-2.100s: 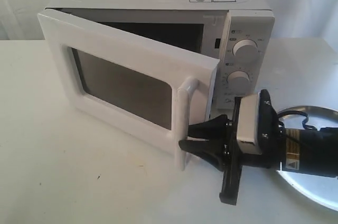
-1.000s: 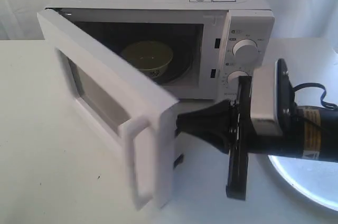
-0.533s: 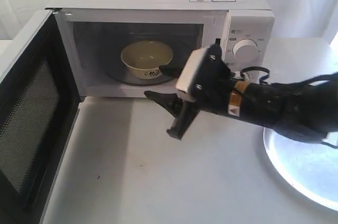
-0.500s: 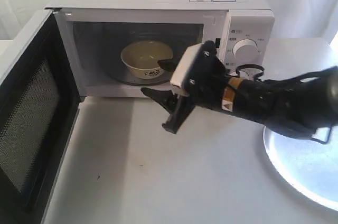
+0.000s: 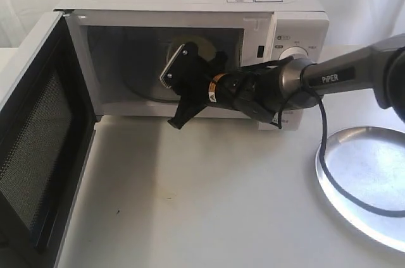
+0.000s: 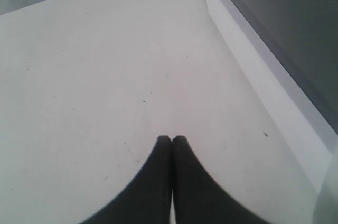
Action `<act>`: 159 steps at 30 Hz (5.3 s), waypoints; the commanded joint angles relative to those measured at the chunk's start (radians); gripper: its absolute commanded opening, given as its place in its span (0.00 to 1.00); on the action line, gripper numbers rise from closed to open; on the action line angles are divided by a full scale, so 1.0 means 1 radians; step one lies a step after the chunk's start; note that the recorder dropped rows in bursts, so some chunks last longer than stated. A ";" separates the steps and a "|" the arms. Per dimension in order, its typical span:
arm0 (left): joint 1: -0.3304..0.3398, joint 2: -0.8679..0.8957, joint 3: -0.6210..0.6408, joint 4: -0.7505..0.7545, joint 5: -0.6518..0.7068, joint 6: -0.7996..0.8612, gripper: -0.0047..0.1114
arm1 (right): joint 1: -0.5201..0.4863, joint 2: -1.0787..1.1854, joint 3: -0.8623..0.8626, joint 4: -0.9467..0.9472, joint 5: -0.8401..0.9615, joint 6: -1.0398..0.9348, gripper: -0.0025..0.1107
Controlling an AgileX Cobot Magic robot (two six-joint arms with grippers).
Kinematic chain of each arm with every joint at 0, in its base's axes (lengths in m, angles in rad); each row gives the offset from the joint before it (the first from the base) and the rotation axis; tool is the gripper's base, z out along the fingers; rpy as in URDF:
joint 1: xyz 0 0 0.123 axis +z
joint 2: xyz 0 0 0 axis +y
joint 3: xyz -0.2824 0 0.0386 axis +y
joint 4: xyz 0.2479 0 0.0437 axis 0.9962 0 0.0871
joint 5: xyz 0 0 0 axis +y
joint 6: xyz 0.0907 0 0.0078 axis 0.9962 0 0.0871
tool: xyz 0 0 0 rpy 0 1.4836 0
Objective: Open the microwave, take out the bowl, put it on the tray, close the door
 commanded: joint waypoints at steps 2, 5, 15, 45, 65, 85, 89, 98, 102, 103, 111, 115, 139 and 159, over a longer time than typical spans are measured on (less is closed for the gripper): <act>-0.004 -0.003 0.002 -0.004 -0.001 -0.004 0.04 | 0.062 -0.119 0.025 0.006 0.216 0.070 0.02; -0.004 -0.003 0.002 -0.004 -0.001 -0.004 0.04 | 0.124 -0.230 0.090 0.006 0.327 0.085 0.02; -0.004 -0.003 0.002 -0.004 -0.001 -0.004 0.04 | 0.253 -0.507 0.308 -0.027 1.109 0.139 0.02; -0.004 -0.003 0.002 -0.004 -0.001 -0.004 0.04 | 0.272 -0.610 0.517 -0.259 0.592 0.683 0.08; -0.004 -0.003 0.002 -0.004 -0.001 -0.004 0.04 | 0.512 -0.098 -0.448 -0.557 1.156 0.353 0.02; -0.004 -0.003 0.002 -0.004 -0.001 -0.004 0.04 | 0.429 -0.233 -0.269 -0.850 1.533 0.642 0.02; -0.004 -0.003 0.002 -0.004 -0.001 -0.004 0.04 | 0.429 -0.374 -0.168 -0.844 1.497 0.699 0.02; -0.004 -0.003 0.002 -0.004 -0.001 -0.004 0.04 | 0.483 -0.721 0.100 -0.777 1.362 0.743 0.02; -0.004 -0.003 0.002 -0.004 -0.001 -0.004 0.04 | 0.522 -0.888 0.236 -0.752 1.356 0.808 0.02; -0.004 -0.003 0.002 -0.004 -0.001 -0.004 0.04 | 0.533 -0.929 0.269 -0.735 1.351 0.817 0.02; -0.004 -0.003 0.002 -0.004 -0.001 -0.004 0.04 | 0.570 -1.207 0.350 -0.454 1.385 0.814 0.02; -0.004 -0.003 0.002 -0.004 -0.001 -0.004 0.04 | 0.570 -1.295 0.350 -0.449 1.383 0.814 0.02; -0.004 -0.003 0.002 -0.004 -0.001 -0.004 0.04 | 0.335 -1.650 0.552 -0.353 0.942 0.877 0.02; -0.004 -0.003 0.002 -0.004 -0.001 -0.004 0.04 | -0.319 -1.880 1.333 -0.164 0.011 1.010 0.02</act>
